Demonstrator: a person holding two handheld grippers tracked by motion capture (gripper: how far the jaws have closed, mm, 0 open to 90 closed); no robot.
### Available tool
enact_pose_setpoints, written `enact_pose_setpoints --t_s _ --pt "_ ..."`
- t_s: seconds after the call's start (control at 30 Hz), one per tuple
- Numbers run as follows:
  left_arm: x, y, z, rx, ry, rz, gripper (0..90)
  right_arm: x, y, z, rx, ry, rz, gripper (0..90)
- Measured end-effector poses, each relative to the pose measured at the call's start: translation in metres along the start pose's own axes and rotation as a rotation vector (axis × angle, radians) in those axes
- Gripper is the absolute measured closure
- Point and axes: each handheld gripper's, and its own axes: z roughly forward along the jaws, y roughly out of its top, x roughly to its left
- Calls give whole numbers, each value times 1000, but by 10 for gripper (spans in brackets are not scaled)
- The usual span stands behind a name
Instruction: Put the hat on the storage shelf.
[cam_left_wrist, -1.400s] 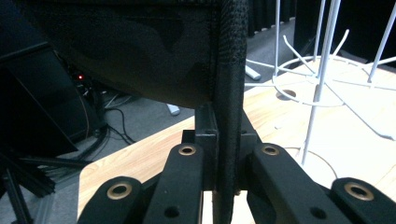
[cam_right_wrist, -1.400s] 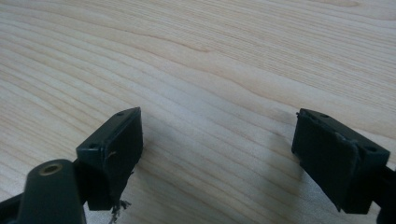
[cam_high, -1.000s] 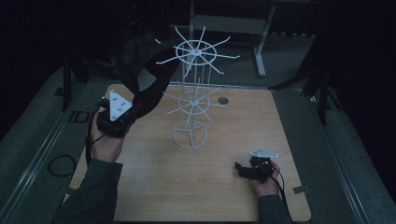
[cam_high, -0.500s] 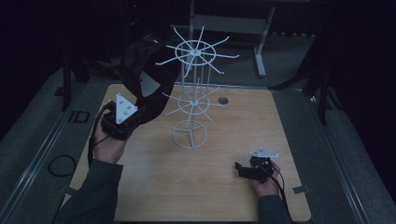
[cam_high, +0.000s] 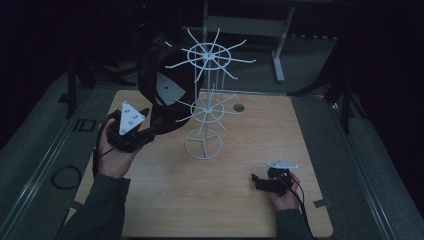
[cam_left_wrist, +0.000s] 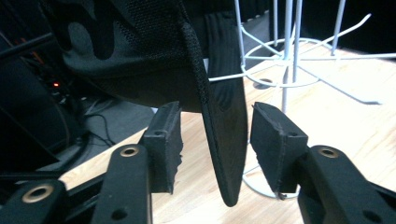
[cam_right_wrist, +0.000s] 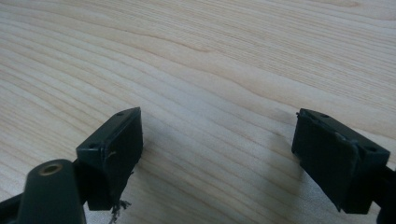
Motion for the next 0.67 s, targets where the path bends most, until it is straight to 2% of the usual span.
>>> enact_pose_setpoints --t_s 0.07,0.17,0.27,0.53,0.67 --pt "0 0 1 23 -21 -5 468 0 0 0 0 0 0 160" --pt "-2 0 1 28 -21 -11 418 0 0 0 0 1 0 160" --pt "-2 0 -1 20 -23 -21 378 0 0 0 0 0 0 160" --pt "0 1 -10 -7 -63 -80 263 0 0 0 2 1 1 160" --pt "1 2 -17 -30 -69 -90 244 0 0 0 2 1 1 160"
